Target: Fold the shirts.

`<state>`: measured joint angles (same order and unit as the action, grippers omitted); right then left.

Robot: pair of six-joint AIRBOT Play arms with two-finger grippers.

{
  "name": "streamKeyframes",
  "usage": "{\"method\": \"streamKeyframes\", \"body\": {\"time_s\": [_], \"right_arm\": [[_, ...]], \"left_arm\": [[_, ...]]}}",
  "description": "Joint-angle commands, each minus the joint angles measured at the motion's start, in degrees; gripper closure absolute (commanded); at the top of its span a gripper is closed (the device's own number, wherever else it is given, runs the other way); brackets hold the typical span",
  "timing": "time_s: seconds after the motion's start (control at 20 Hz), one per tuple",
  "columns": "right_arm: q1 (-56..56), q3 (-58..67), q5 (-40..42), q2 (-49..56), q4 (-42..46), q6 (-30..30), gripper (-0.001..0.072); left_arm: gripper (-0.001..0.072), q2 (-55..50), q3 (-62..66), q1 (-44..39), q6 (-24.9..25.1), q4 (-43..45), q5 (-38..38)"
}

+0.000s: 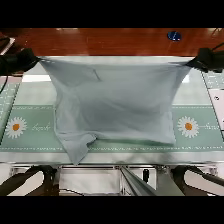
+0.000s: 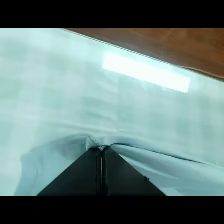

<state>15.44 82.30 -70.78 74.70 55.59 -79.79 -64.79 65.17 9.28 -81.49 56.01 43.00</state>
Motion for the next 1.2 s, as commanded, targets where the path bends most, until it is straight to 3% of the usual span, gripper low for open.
{"method": "streamKeyframes", "body": {"time_s": [0.0,0.1,0.15,0.2,0.25,0.3,0.45,0.55,0.7,0.85,0.95,1.15], "right_arm": [[0.0,1.3,9.7,12.2,-7.3,1.0,0.0691],[0.0,4.2,10.4,18.3,-12.4,1.0,0.0688],[0.0,5.4,10.5,20.7,-14.9,1.0,0.0578],[0.0,6.5,10.3,22.7,-17.2,0.9,0.0291],[0.1,7.2,9.9,23.9,-18.8,1.0,0.0297],[0.7,7.7,9.3,24.0,-18.8,1.0,0.0297],[7.4,8.0,1.6,20.5,-17.0,1.0,0.0298],[13.3,7.7,-6.5,16.0,-8.3,2.1,0.0297],[19.4,-4.5,-7.5,3.8,6.9,2.3,0.0298],[22.8,-27.5,-0.8,-10.1,3.2,1.0,0.03],[22.5,-39.5,-0.4,-18.1,-3.0,4.0,0.03],[22.5,-50.3,1.1,-26.4,-6.8,4.0,0.0301]], "left_arm": [[0.069,-10.4,0.1,-0.2,0.0,-7.2,-7.2],[0.0689,-14.1,0.9,-0.8,0.0,-8.0,-8.1],[0.0683,-15.4,1.1,-1.4,0.0,-8.1,-8.0],[0.0552,-16.2,1.2,-2.0,0.0,-8.0,-7.8],[0.0282,-16.7,1.2,-2.5,0.0,-8.0,-7.4],[0.0198,-16.7,1.6,-2.1,0.6,-7.0,-5.5],[0.0198,-16.2,6.7,4.6,2.5,6.1,12.3],[0.0198,-14.4,6.4,12.7,2.6,11.7,22.6],[0.0198,-8.3,-5.2,24.0,5.2,5.8,26.8],[0.0199,-2.7,-23.1,30.6,11.2,-2.5,28.0],[0.0199,-2.4,-28.8,32.8,10.3,-3.6,28.7],[0.0199,-3.5,-33.9,30.0,12.1,-5.2,31.6]]}}
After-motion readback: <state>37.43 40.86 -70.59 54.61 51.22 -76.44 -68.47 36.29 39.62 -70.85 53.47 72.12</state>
